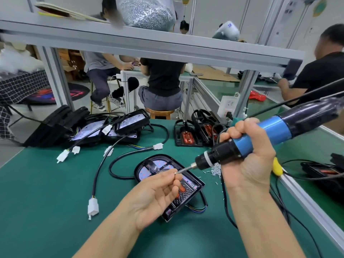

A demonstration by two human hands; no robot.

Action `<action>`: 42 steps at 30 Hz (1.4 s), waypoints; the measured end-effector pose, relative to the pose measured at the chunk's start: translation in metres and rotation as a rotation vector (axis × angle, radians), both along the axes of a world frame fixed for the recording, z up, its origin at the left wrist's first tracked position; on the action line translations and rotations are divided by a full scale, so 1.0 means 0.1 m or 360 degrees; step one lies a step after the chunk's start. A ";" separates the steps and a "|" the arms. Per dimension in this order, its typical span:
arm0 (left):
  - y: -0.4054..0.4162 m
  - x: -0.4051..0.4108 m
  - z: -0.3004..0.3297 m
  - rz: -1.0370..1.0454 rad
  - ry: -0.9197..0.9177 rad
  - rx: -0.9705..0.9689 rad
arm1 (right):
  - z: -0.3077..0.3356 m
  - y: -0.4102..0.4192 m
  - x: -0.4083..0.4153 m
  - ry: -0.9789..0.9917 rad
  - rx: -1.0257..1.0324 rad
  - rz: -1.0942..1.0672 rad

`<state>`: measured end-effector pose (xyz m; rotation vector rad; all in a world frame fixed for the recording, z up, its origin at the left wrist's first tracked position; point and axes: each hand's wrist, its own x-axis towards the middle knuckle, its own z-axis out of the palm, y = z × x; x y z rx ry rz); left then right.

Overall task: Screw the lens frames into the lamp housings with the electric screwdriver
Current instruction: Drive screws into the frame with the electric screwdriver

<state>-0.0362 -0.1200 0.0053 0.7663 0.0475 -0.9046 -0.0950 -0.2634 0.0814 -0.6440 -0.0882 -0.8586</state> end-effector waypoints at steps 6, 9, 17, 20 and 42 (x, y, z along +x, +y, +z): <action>-0.03 -0.02 0.00 -0.0055 -0.0046 0.0017 | -0.02 0.01 0.02 0.0034 -0.0060 -0.0035; -0.05 -0.04 0.00 -0.0058 -0.0044 0.0031 | -0.03 0.01 0.02 0.0039 -0.0086 -0.0057; -0.08 -0.05 0.02 0.0015 0.0030 0.0038 | -0.03 0.01 0.00 0.0020 -0.0116 -0.0062; -0.09 -0.06 0.02 0.0024 0.0034 0.0047 | -0.03 0.01 0.00 0.0025 -0.0134 -0.0061; -0.12 -0.03 -0.04 0.0269 -0.0630 0.0478 | -0.19 -0.02 0.11 0.0092 -0.0268 -0.0081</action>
